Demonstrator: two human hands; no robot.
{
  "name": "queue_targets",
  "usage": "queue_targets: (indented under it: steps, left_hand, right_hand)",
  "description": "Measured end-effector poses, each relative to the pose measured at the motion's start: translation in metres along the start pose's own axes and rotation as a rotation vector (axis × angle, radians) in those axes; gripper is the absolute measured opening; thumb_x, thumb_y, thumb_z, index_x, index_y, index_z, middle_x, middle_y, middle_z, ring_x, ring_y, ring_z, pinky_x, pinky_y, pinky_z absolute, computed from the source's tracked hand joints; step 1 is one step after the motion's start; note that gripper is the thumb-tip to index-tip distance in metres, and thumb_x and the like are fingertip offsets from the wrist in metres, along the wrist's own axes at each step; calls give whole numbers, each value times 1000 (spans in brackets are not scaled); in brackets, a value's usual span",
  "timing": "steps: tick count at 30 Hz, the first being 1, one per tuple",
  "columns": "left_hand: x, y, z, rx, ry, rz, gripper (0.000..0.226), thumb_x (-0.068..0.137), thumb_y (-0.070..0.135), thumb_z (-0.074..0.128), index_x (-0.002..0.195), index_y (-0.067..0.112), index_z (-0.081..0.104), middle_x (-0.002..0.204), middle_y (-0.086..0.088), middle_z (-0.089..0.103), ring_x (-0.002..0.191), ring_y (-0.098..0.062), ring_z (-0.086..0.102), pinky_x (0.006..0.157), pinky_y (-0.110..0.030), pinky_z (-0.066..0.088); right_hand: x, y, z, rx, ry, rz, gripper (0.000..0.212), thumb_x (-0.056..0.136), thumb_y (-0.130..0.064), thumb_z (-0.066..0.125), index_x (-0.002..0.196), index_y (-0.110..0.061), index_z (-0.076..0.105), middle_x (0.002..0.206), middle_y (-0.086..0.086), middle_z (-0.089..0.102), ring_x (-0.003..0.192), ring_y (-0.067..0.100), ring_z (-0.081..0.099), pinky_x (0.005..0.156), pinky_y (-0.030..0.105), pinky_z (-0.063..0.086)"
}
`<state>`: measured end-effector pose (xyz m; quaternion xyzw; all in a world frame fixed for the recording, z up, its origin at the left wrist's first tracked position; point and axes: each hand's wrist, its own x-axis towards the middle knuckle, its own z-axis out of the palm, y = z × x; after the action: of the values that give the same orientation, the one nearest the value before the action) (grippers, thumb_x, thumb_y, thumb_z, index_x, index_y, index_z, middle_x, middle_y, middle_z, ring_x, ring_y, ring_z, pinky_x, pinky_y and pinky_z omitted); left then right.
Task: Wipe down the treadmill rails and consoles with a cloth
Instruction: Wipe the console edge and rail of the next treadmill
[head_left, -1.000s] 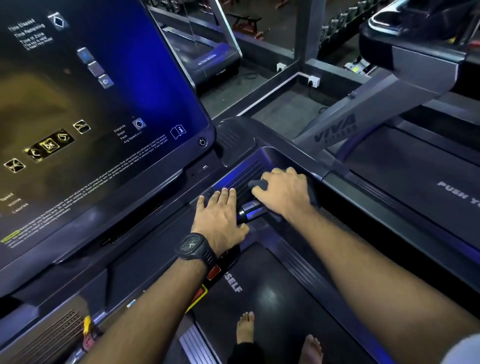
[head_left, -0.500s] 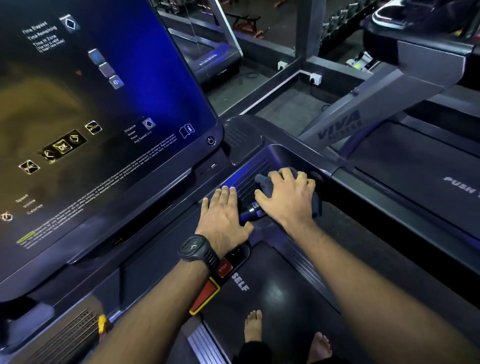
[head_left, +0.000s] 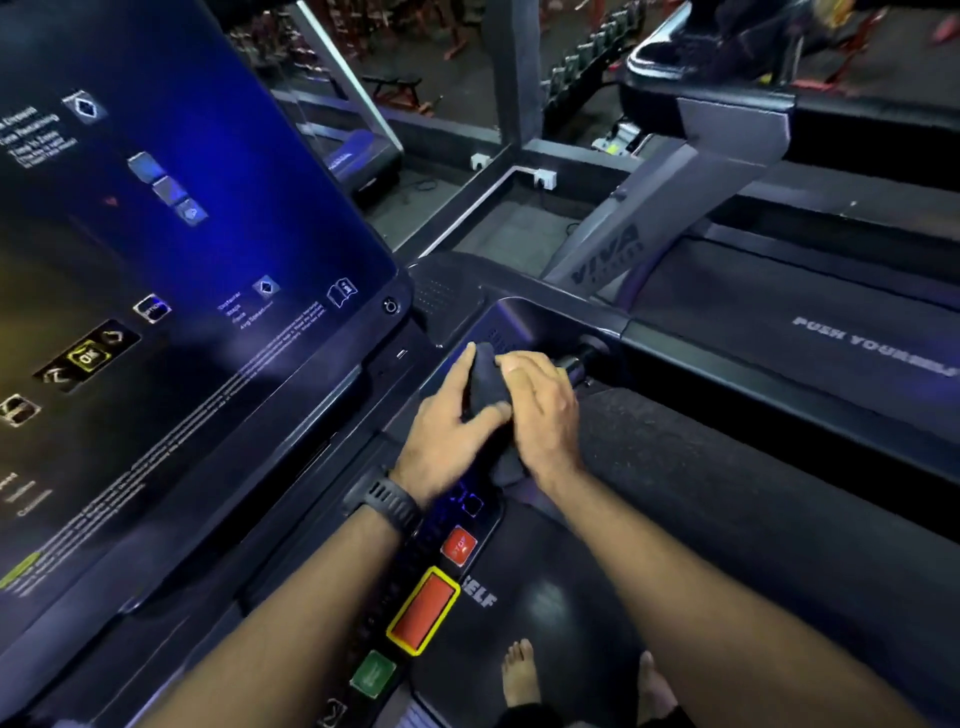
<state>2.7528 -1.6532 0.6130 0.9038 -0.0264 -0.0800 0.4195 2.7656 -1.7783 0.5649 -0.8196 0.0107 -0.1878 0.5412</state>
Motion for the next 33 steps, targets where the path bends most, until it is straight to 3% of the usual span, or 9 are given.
queue_targets:
  steps: [2,5,9,12,15,19,23,26,33]
  left_hand:
    - [10,2,7,-65,42,31,84,79,56,63,154,29,34,149,4,50,136,-14,46,112,-27,35]
    - [27,17,20,-140,94,143,61,91,21,68,148,16,45,143,-2,56,131,-14,51,109,-20,35]
    - [30,55,41,-282,15,256,51,94,9,62,143,17,50,134,2,62,121,-7,57,102,-15,41]
    - [25,88,72,-373,-101,303,50,94,8,61,142,20,50,133,5,61,118,-1,55,103,-17,43]
    - [17,122,109,-428,-219,342,56,89,19,64,142,23,49,140,5,57,128,-9,53,112,-37,41]
    - [-5,174,158,-398,-358,401,56,93,33,65,145,22,46,141,11,54,127,-2,50,108,-22,39]
    - [-44,234,222,-358,-535,477,30,90,48,64,113,29,68,105,13,74,100,-5,68,93,-42,55]
    - [-89,280,275,-355,-625,540,25,89,51,62,101,31,71,97,13,75,94,-7,70,90,-45,56]
    - [-215,388,406,-417,-786,677,29,94,48,56,106,23,64,103,8,71,98,-12,67,92,-48,53]
  right_hand:
    - [0,2,-9,82,54,12,43,95,-34,40,106,-12,76,114,-1,70,106,13,62,99,41,47]
    - [1,9,-27,126,198,53,44,93,-35,53,126,-9,67,131,7,59,123,9,52,111,37,40]
    - [-5,9,-66,184,282,443,72,92,-50,66,153,-21,41,156,3,42,141,16,41,118,34,32]
    - [-15,12,-111,335,376,550,71,75,-70,66,130,-25,65,127,-4,69,119,13,63,108,43,47]
    - [-30,15,-162,294,577,508,50,77,-61,74,111,-25,67,106,-8,73,103,12,68,99,45,53]
    - [-52,20,-230,260,756,442,47,84,-47,77,122,-25,61,115,-11,67,113,8,62,105,41,49]
    - [-94,22,-318,242,913,386,40,92,-31,75,126,-28,55,124,-15,60,119,0,55,107,30,45]
    - [-136,20,-389,240,1006,370,41,93,-29,75,127,-30,53,121,-26,55,109,-23,49,99,13,41]
    - [-249,28,-555,91,1137,556,75,83,-72,63,140,-25,55,131,-14,60,120,7,56,105,34,47]
